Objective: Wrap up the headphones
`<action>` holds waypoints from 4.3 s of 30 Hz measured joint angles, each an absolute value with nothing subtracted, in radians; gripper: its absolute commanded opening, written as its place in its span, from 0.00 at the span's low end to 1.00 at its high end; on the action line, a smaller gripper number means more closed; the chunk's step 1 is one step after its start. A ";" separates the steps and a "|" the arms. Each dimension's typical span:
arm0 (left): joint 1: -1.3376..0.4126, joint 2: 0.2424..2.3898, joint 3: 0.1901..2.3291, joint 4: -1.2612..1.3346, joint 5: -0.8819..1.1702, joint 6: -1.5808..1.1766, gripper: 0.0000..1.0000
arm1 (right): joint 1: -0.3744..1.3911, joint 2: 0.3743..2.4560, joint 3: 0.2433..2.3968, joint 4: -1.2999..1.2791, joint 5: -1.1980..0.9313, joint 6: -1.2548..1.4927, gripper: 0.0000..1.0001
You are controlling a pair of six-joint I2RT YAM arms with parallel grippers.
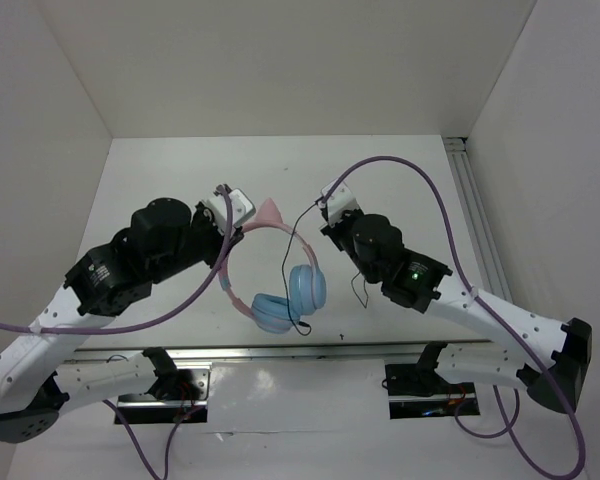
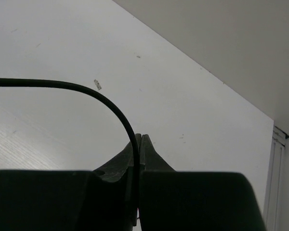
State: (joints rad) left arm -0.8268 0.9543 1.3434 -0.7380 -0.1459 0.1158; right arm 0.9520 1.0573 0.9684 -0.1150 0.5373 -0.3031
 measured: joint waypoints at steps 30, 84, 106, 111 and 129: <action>-0.826 1.029 1.470 -0.657 -0.025 -0.407 0.00 | 0.719 0.951 0.652 0.304 0.042 -0.094 0.00; -0.523 0.931 1.182 -0.417 -0.056 -1.109 0.00 | 0.909 0.987 0.463 0.966 -0.286 0.163 0.11; -0.451 1.010 1.231 -0.431 -0.184 -1.090 0.00 | 1.005 1.254 0.537 1.127 -0.471 0.294 0.14; -0.414 1.034 1.231 -0.434 -0.197 -1.077 0.00 | 1.017 1.264 0.537 1.171 -0.501 0.331 0.21; -0.360 1.110 1.221 -0.392 -0.315 -1.047 0.00 | 1.052 1.347 0.537 1.263 -0.578 0.458 0.30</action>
State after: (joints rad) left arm -0.3603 1.1095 1.2209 -0.3923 -0.3149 -1.0473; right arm 1.0515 1.3472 0.5369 1.2629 -0.5777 0.4580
